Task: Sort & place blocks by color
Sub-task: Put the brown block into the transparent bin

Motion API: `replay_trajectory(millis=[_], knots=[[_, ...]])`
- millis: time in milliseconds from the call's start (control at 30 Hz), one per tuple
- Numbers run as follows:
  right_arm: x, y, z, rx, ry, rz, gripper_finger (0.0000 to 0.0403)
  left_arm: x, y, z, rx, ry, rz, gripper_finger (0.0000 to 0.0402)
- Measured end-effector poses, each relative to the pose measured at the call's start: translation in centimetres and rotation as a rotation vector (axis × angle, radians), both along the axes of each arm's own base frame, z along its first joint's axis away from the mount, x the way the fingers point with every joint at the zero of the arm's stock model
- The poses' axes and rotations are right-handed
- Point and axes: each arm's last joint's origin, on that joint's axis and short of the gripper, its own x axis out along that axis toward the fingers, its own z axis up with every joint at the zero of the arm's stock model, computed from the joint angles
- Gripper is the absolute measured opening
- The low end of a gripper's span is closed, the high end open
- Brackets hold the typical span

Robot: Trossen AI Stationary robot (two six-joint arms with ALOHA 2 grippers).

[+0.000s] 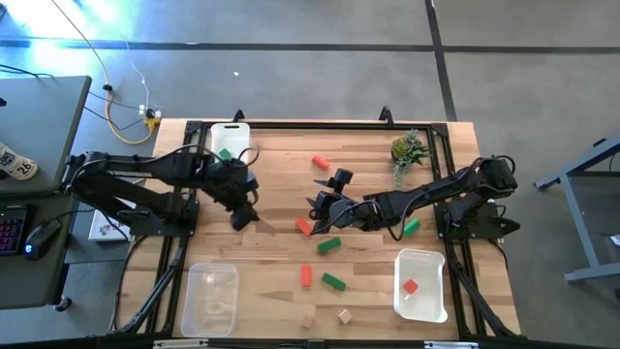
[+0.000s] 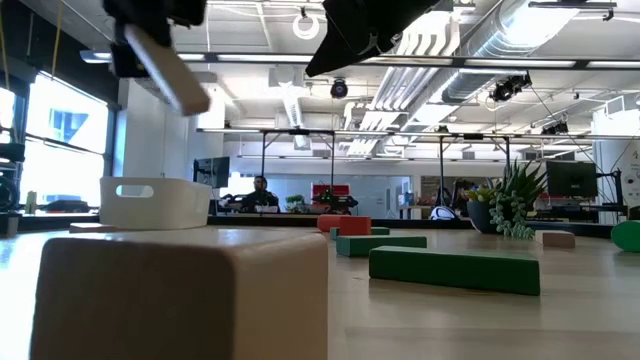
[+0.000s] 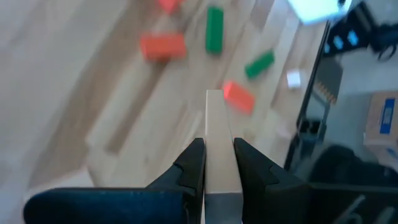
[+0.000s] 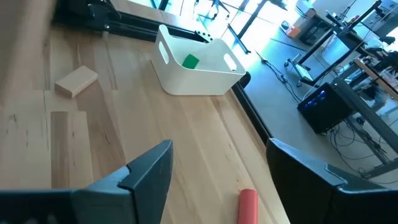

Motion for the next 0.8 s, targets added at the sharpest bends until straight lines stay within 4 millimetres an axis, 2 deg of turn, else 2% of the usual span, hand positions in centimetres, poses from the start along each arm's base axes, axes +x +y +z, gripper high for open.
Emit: replay_trajectory(millis=[400, 600, 800], knots=[[0.0, 0.0, 0.0, 0.034, -0.025, -0.016, 0.0245, -3.5, -5.8, 0.2, -0.116, 0.263, -0.096, 0.0041], [0.0, 0.1, 0.0, 0.044, -0.030, -0.017, 0.0245, -4.8, -8.8, 0.1, -0.134, 0.333, -0.173, 0.0041], [0.0, 0.2, -0.1, 0.109, -0.044, 0.010, 0.0245, -6.0, -11.0, -0.8, -0.120, 0.397, -0.150, 0.0042]])
